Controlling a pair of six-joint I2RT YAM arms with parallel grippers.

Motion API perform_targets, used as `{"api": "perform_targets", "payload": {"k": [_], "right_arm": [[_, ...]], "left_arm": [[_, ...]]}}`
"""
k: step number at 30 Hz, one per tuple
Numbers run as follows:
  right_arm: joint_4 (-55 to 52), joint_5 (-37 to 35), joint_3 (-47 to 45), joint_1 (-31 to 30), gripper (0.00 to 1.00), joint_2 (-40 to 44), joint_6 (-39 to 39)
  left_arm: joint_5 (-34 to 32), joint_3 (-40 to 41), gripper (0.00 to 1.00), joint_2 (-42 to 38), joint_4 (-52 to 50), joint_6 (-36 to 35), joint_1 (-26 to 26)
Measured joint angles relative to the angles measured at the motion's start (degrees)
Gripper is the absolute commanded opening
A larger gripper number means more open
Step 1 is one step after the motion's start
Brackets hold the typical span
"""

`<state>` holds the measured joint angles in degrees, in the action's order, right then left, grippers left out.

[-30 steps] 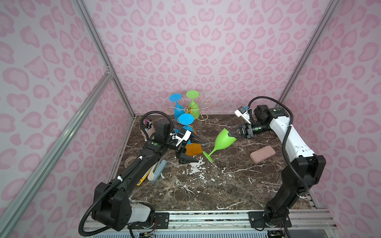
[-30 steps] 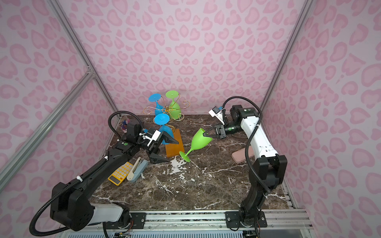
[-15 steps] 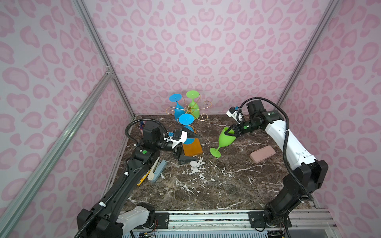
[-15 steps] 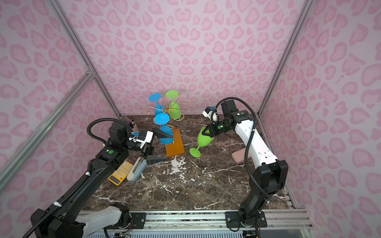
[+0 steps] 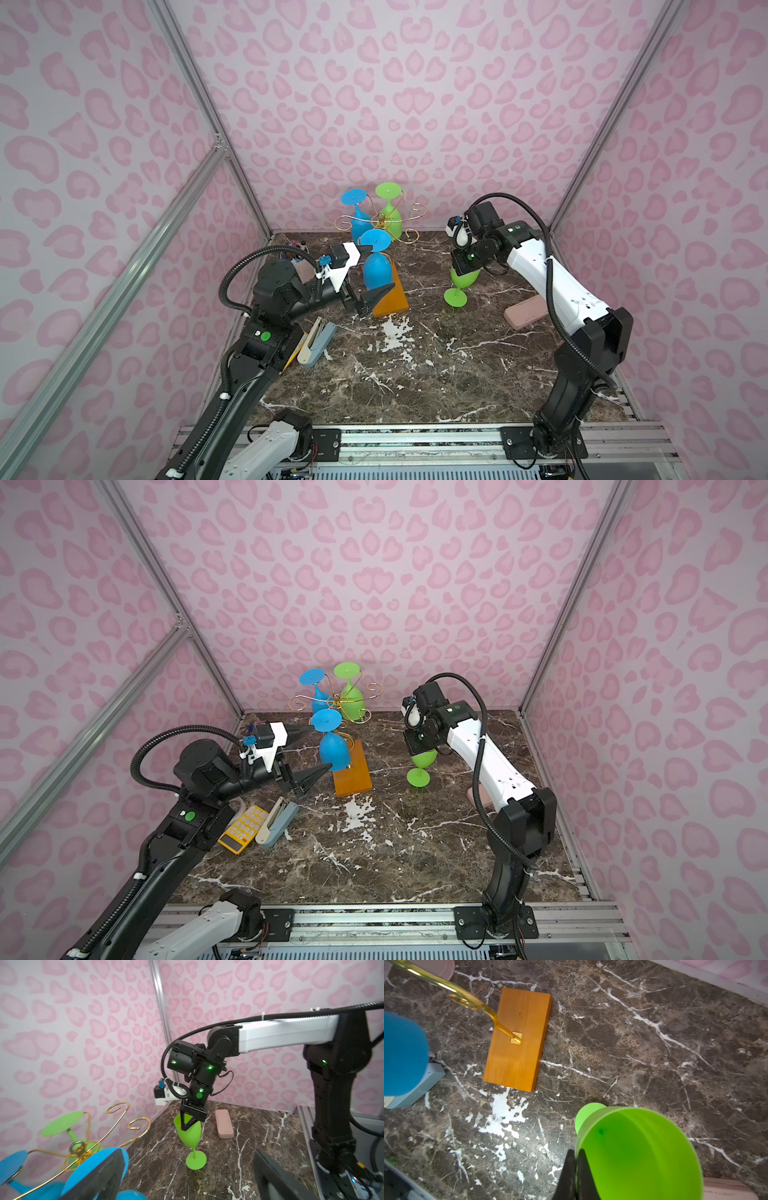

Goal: Take the wine glass off the wine glass rack
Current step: Place the wine glass at the top-center of the table.

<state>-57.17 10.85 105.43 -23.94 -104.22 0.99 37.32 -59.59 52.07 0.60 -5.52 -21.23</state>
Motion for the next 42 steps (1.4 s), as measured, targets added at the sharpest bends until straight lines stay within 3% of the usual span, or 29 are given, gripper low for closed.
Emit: {"api": "perform_targets", "payload": {"k": [7,19,34,42], "right_arm": [[5.46,-5.44,0.76,-0.04,0.0,-3.26,1.46],[11.47,-9.99,0.66,1.33,0.0,-7.32,2.93],[15.74,-10.32,-1.42,2.19,0.0,-9.25,3.54],[15.5,-9.7,-1.55,2.32,0.15,-9.03,3.91]], "left_arm": [[-17.88,2.21,0.97,-6.08,-0.22,8.5,0.0],[-34.07,6.78,0.98,-15.1,-3.43,11.52,0.02],[-38.86,7.93,0.98,-16.57,-5.07,12.98,0.02],[-39.34,7.98,0.98,-16.15,-5.09,12.98,0.02]]}}
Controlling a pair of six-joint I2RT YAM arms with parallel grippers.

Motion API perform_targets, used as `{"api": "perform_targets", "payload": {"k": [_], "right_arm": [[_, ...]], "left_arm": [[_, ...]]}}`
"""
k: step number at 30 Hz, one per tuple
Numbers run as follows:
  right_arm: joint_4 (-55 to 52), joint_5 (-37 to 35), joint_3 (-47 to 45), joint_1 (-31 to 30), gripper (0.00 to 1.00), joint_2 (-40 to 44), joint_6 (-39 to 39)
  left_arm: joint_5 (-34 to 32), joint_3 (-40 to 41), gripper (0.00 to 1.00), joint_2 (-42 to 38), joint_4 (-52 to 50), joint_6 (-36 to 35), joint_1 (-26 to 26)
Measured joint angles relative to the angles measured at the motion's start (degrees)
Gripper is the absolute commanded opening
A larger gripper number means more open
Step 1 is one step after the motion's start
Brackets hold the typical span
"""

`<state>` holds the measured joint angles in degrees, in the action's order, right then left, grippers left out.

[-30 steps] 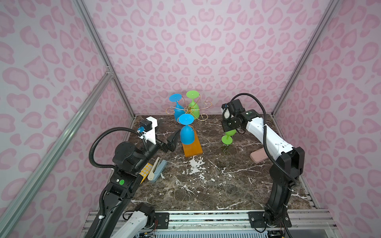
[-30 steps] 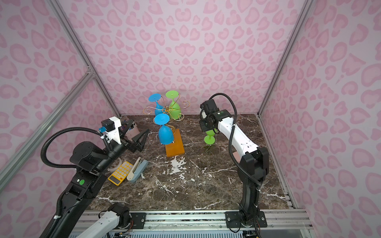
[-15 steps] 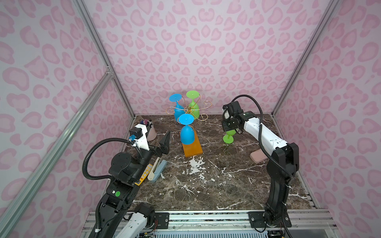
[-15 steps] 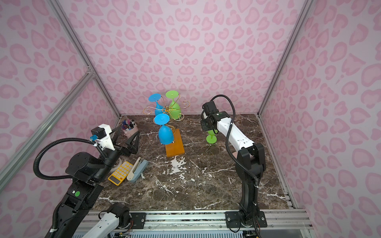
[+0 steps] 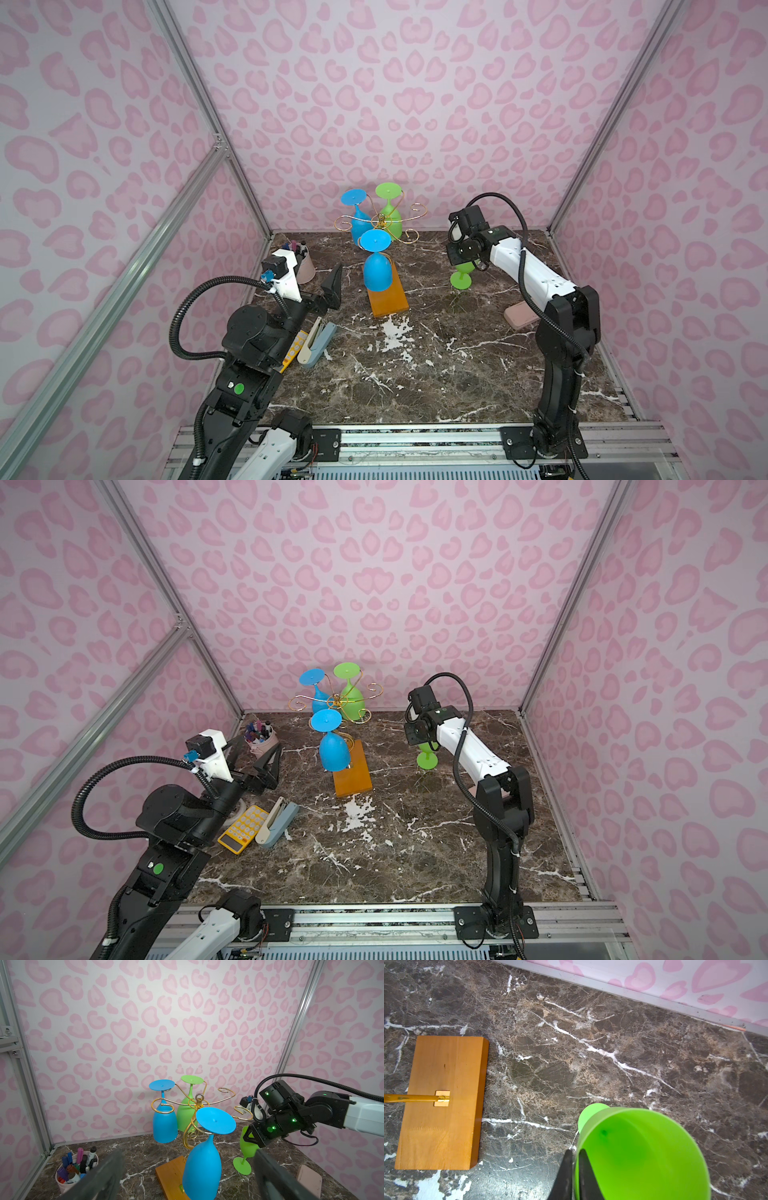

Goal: Take the wine glass off the wine glass rack
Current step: Place the wine glass at the top-center of the table.

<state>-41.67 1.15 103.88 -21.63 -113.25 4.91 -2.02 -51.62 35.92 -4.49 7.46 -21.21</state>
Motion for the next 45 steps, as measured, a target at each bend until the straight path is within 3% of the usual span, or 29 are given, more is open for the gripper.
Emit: {"api": "perform_targets", "payload": {"k": [14,25,32,36,45], "right_arm": [[-2.05,0.35,2.4,1.01,0.3,4.79,0.07],[-2.67,2.4,-0.2,1.62,0.32,9.64,0.76],[1.79,8.37,-8.09,0.68,0.34,21.51,4.11],[7.43,12.33,-13.9,0.09,0.38,29.29,7.28],[18.49,22.93,-20.46,-5.77,0.41,36.24,17.22]], "left_arm": [[-3.13,0.11,0.98,0.5,0.0,0.46,0.0],[-4.79,0.17,0.98,1.22,0.02,1.55,0.0],[-5.86,0.59,1.0,2.05,0.0,3.23,0.0],[-5.31,0.57,0.95,3.04,0.0,5.09,0.0],[2.51,-4.02,0.89,9.38,-2.58,12.5,3.61]]}}
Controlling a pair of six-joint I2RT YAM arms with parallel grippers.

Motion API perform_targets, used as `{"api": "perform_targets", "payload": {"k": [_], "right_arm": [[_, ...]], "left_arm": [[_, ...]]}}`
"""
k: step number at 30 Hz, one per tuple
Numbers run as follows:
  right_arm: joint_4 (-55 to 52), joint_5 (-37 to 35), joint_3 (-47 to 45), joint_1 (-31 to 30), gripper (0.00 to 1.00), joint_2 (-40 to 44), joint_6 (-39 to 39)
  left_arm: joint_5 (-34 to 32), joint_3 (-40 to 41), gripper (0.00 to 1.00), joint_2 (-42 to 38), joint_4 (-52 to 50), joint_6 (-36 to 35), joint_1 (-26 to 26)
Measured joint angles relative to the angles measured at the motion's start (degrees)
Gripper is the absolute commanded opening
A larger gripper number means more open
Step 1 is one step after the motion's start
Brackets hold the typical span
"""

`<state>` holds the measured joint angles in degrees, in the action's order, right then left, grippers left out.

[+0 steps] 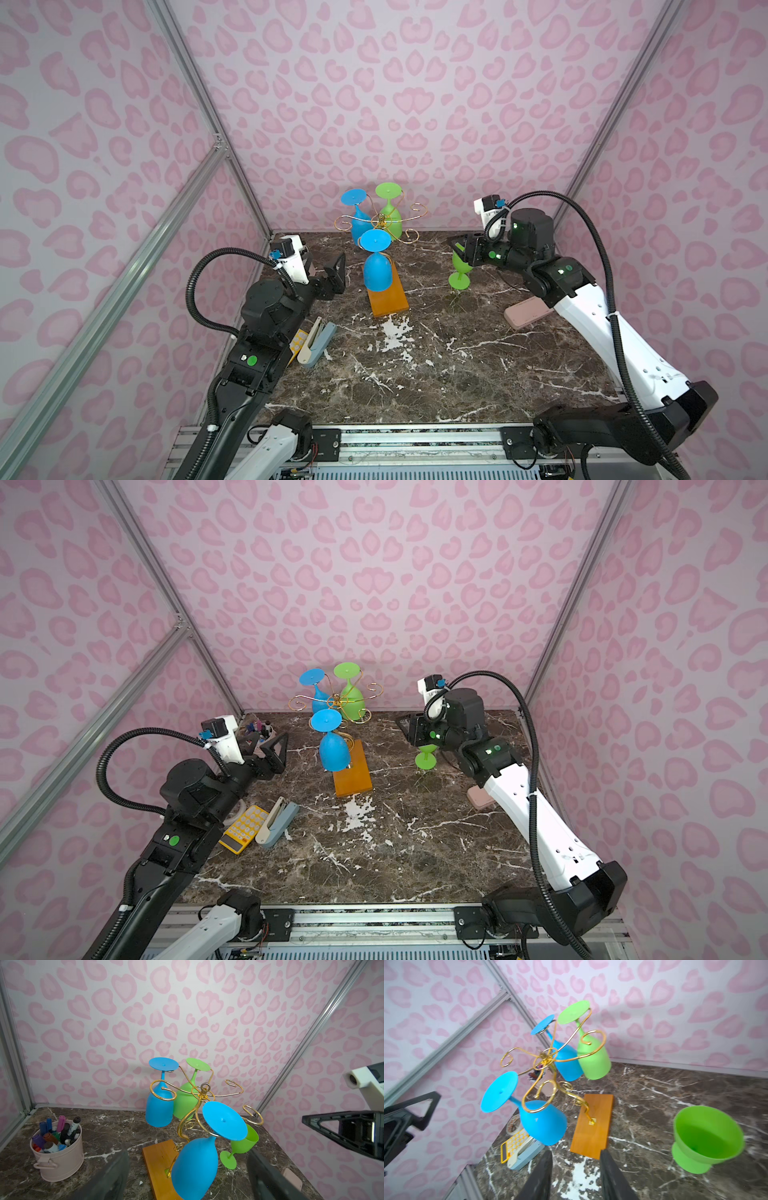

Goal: Take the wine glass off the wine glass rack
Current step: Pick up the wine glass from the wine glass rack.

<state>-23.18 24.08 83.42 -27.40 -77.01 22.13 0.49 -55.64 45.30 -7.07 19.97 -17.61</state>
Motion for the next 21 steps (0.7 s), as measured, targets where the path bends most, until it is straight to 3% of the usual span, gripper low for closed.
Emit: {"api": "perform_targets", "payload": {"k": [5,13,21], "right_arm": [[2.86,1.9,0.72,-4.76,0.41,-0.98,2.84],[4.28,2.54,2.64,-7.02,0.41,-3.82,4.72],[4.46,0.79,2.49,-7.85,0.41,-4.13,4.63]], "left_arm": [[9.57,-2.4,0.85,3.52,-0.26,7.19,6.23],[25.14,-4.07,0.8,8.76,0.79,18.8,15.8],[31.8,-1.77,0.79,9.55,2.21,22.47,17.55]]}}
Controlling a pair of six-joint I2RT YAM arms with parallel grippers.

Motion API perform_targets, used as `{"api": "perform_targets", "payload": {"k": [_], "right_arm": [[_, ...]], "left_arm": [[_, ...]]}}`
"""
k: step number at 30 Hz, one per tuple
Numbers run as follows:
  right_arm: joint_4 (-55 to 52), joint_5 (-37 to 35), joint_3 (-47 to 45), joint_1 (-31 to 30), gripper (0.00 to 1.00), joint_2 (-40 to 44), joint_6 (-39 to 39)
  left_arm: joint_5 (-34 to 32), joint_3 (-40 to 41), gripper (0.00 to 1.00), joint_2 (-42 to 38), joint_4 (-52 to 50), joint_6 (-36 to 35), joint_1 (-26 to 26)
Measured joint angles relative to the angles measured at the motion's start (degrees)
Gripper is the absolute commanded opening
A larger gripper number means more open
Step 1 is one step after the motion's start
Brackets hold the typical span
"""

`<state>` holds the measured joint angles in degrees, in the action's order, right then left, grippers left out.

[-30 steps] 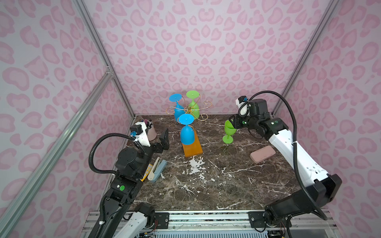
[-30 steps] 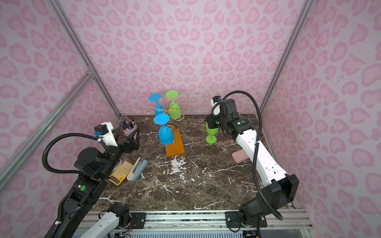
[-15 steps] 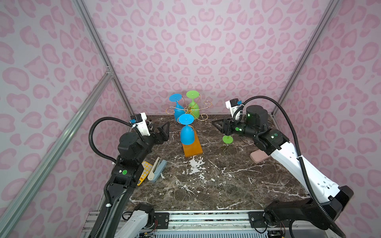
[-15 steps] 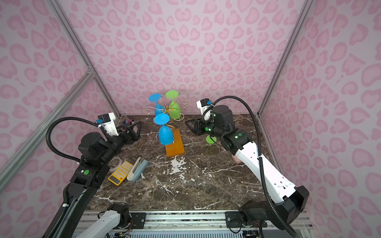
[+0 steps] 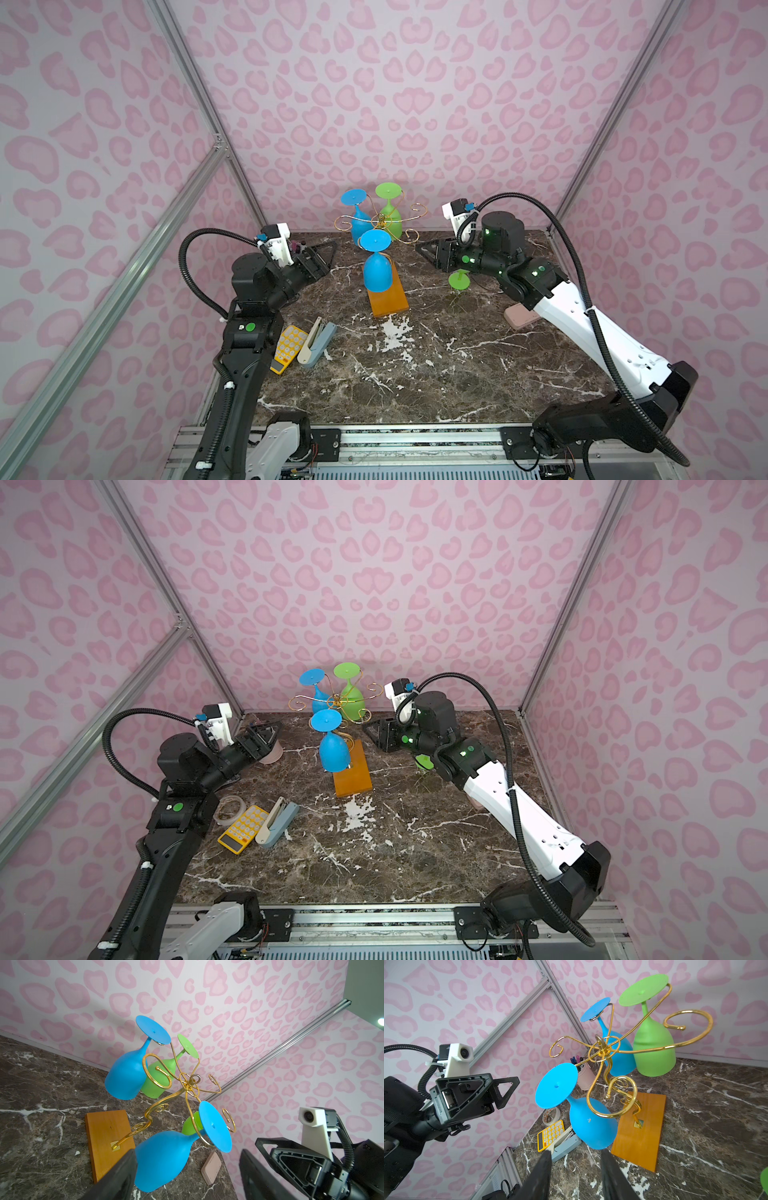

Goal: Take the wine glass off the wine glass rack
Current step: Pick up the wine glass from the wine glass rack.

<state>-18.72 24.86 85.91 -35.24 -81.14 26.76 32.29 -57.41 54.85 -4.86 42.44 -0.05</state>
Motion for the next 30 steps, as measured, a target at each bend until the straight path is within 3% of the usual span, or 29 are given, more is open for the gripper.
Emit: {"api": "perform_targets", "payload": {"k": [8,30], "right_arm": [[-0.13,-0.37,1.36,-0.7,0.41,-2.49,0.02],[-2.14,0.22,8.5,-3.98,0.41,-8.85,-0.35]], "left_arm": [[2.64,0.33,0.78,3.04,0.57,0.66,0.07],[9.73,-10.45,0.61,18.43,2.78,3.61,1.55]]}}
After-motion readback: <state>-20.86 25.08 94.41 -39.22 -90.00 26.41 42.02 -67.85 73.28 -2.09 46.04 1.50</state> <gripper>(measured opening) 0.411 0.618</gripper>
